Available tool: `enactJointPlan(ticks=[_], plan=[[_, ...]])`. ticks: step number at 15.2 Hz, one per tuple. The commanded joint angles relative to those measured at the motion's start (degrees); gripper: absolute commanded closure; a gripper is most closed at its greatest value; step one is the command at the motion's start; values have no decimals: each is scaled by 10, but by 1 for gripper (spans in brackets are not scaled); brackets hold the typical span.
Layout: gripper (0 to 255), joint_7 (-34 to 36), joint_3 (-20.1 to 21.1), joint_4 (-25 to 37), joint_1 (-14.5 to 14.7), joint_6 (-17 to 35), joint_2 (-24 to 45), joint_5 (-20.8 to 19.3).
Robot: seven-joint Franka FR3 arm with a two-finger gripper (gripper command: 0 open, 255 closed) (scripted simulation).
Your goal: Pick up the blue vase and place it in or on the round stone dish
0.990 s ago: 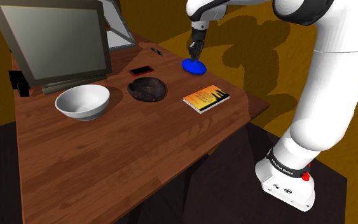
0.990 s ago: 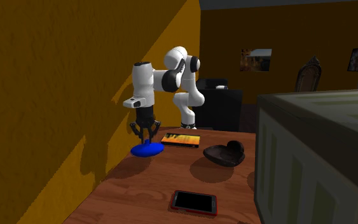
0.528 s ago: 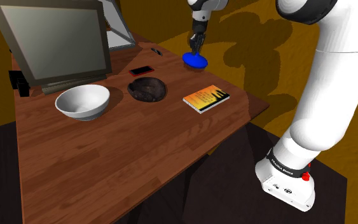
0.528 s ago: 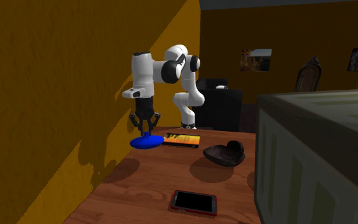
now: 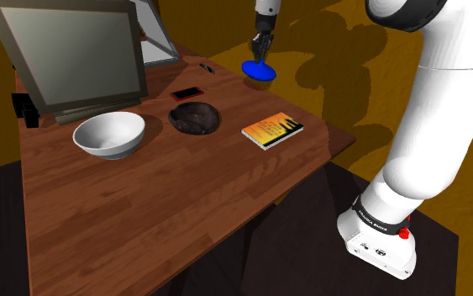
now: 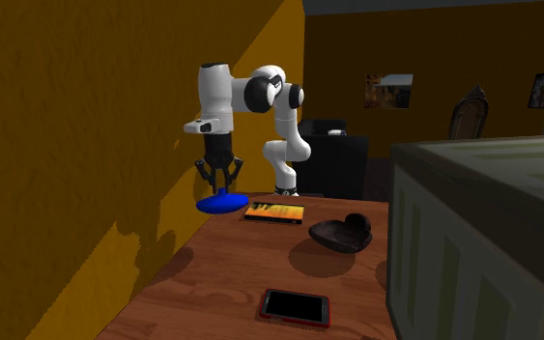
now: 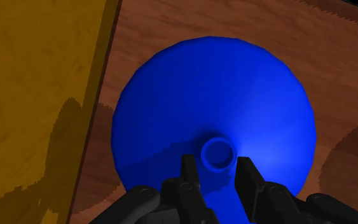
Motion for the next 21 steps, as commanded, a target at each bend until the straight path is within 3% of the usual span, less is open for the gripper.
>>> enactJointPlan(ticks=[1,11,21], plan=[[255,0,0,14,0,-16,-2,-1],[255,2,-2,99,-5,-92,6,1],[255,129,42,65,81,-96,-36,-23]])
